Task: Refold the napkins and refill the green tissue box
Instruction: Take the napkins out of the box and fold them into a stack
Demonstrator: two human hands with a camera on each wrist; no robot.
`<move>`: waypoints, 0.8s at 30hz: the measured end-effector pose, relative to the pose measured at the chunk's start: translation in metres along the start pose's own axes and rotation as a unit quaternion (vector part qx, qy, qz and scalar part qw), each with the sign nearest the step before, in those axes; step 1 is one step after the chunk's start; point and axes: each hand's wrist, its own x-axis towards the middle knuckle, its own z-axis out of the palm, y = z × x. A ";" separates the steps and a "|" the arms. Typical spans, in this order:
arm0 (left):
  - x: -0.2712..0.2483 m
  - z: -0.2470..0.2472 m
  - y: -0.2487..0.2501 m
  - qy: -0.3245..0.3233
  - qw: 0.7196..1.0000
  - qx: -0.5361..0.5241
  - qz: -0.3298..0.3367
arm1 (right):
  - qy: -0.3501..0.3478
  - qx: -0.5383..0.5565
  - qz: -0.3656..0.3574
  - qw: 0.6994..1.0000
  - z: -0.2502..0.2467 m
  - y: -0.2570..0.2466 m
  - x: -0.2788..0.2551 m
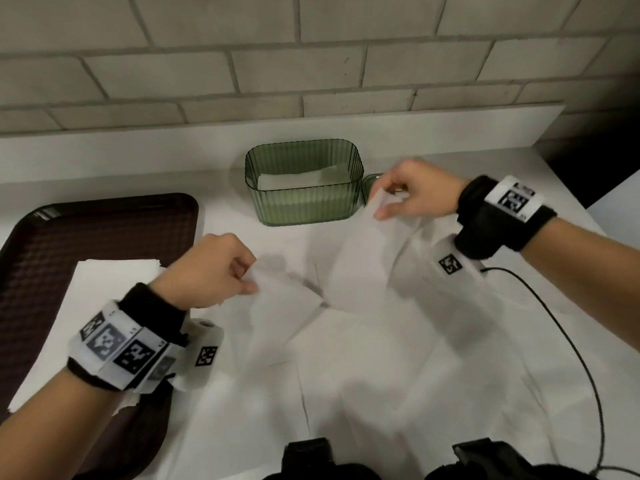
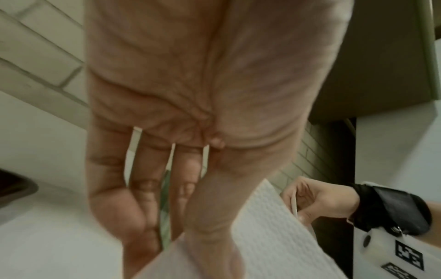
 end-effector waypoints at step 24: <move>-0.021 -0.044 0.006 0.050 0.977 -0.165 0.123 | 0.130 0.084 0.142 0.978 0.016 -0.012 0.138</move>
